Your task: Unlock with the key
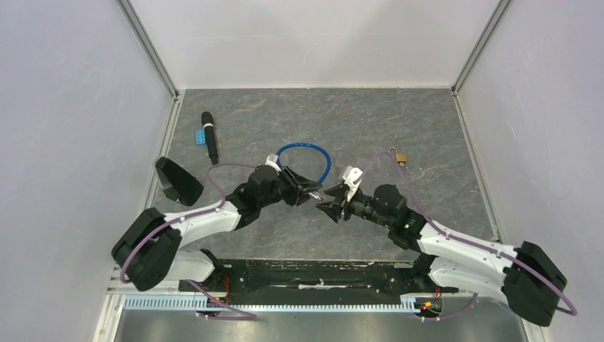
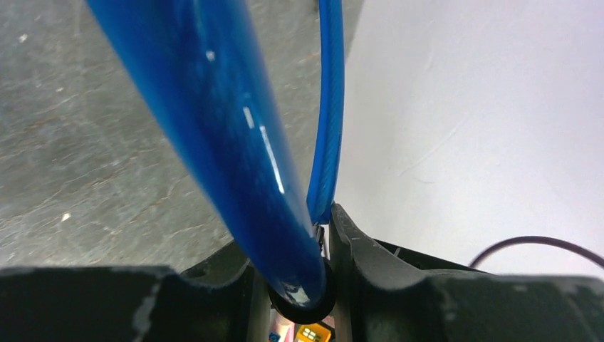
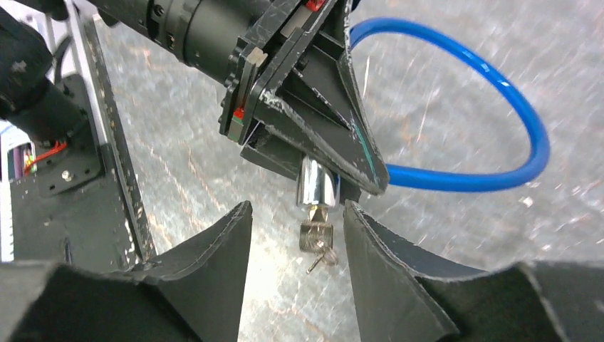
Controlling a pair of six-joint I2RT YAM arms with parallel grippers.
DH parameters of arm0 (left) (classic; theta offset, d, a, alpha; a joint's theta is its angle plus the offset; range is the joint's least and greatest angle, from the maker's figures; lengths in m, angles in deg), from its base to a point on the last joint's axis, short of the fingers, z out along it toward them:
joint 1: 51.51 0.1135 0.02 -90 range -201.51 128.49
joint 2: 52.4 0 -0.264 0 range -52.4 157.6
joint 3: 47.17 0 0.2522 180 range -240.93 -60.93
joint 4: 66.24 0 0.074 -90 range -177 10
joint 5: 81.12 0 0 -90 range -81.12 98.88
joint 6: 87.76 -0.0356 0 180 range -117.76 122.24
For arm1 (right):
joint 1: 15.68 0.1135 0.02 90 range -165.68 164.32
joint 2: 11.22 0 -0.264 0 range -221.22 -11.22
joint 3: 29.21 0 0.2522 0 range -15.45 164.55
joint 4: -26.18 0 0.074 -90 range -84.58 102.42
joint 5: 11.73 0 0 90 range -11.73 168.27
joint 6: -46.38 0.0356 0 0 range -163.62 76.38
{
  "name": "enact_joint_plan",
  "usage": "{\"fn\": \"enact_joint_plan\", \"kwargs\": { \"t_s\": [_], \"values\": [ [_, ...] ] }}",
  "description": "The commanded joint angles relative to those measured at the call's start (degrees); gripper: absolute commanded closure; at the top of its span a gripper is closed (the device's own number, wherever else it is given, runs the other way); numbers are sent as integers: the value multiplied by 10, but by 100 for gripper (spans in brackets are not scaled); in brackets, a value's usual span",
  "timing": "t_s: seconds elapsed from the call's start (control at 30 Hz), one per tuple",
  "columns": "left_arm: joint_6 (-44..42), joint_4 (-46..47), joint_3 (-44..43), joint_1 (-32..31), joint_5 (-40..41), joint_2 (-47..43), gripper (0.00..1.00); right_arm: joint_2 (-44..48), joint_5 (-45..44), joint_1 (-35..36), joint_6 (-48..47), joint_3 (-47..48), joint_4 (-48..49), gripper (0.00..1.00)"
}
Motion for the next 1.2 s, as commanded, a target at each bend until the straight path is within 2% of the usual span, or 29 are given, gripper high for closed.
{"fn": "enact_joint_plan", "kwargs": {
  "t_s": [0.0,0.13,0.33,0.8,1.17],
  "values": [
    [-52,46,-21,9,34,-68,98,73,-20,1,-49,-32,99,48],
    [-75,44,-34,9,42,-100,98,114,-37,1,-57,-44,103,48],
    [-80,79,-32,9,33,-114,98,133,-13,1,-57,-43,98,50],
    [-86,109,-23,8,22,-128,98,79,13,1,-69,-17,123,55],
    [-96,120,-22,8,16,-132,98,60,25,1,-66,-5,143,74]
  ]
}}
